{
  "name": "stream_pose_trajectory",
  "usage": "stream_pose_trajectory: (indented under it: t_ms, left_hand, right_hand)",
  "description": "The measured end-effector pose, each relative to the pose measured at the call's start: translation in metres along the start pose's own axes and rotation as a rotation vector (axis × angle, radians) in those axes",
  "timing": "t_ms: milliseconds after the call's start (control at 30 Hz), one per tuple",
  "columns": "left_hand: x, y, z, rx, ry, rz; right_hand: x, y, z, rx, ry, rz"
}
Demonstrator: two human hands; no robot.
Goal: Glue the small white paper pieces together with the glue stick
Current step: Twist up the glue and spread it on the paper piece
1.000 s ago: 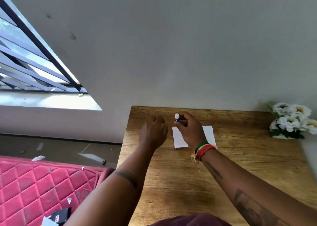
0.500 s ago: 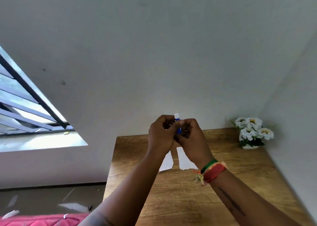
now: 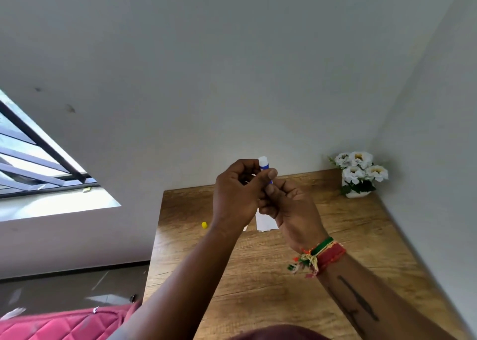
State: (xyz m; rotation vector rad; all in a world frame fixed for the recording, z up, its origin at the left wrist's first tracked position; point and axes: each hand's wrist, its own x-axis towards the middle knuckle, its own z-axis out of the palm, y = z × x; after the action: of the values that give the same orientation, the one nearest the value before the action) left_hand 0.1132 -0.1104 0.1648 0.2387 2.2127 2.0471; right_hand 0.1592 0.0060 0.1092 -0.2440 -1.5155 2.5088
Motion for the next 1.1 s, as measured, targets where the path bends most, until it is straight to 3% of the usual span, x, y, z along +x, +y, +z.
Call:
stream_pose_trajectory:
  t_ms: [333,900,1100]
  left_hand:
    - [0.004,0.001,-0.005,0.002,0.076,-0.016]
    - [0.013,0.004,-0.006,0.031,0.065,0.078]
    - [0.018,0.005,-0.001,0.032,0.045,0.035]
  right_hand:
    - [0.007,0.002,0.011,0.361,-0.055,0.17]
    - [0.016,-0.002,0.013,0.501,-0.023,0.264]
    - [0.022,-0.002,0.018,0.397,-0.025,0.329]
